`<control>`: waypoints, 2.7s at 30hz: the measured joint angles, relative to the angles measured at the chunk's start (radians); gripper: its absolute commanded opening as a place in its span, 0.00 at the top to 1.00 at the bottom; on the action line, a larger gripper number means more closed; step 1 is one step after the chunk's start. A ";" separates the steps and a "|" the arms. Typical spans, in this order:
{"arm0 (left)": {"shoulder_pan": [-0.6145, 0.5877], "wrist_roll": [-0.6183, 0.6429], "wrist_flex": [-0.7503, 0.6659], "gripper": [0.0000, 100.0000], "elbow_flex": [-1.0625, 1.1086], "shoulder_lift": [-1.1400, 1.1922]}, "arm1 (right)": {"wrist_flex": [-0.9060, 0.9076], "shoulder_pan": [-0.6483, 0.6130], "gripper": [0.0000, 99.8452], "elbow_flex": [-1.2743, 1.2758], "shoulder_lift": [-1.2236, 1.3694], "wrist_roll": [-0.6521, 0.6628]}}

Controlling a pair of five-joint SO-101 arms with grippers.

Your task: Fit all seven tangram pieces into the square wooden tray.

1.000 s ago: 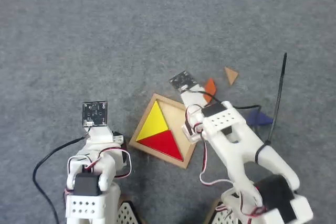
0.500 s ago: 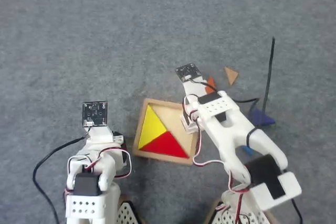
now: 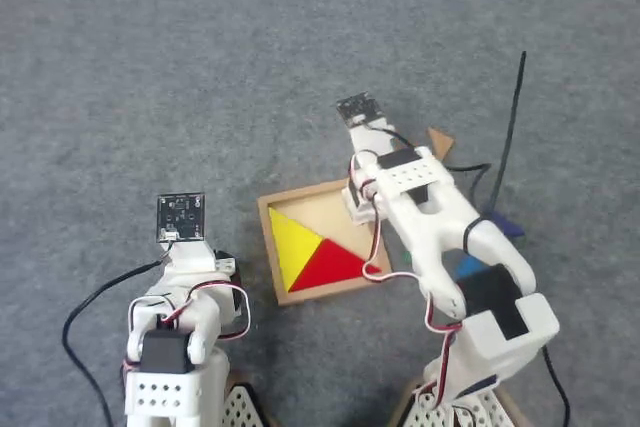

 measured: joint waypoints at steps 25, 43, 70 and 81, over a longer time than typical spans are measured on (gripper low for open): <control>0.000 0.000 0.000 0.99 0.000 0.000 | -0.002 0.057 0.84 -0.106 -0.049 0.046; 0.000 0.000 0.000 0.99 0.000 0.000 | 0.129 0.138 0.85 -0.459 0.336 -0.055; 0.000 0.000 0.000 0.99 0.000 0.000 | 0.137 0.104 0.79 -0.181 0.014 -0.143; 0.000 0.000 0.000 0.99 0.000 0.000 | 0.074 0.106 0.79 -0.198 0.149 -0.330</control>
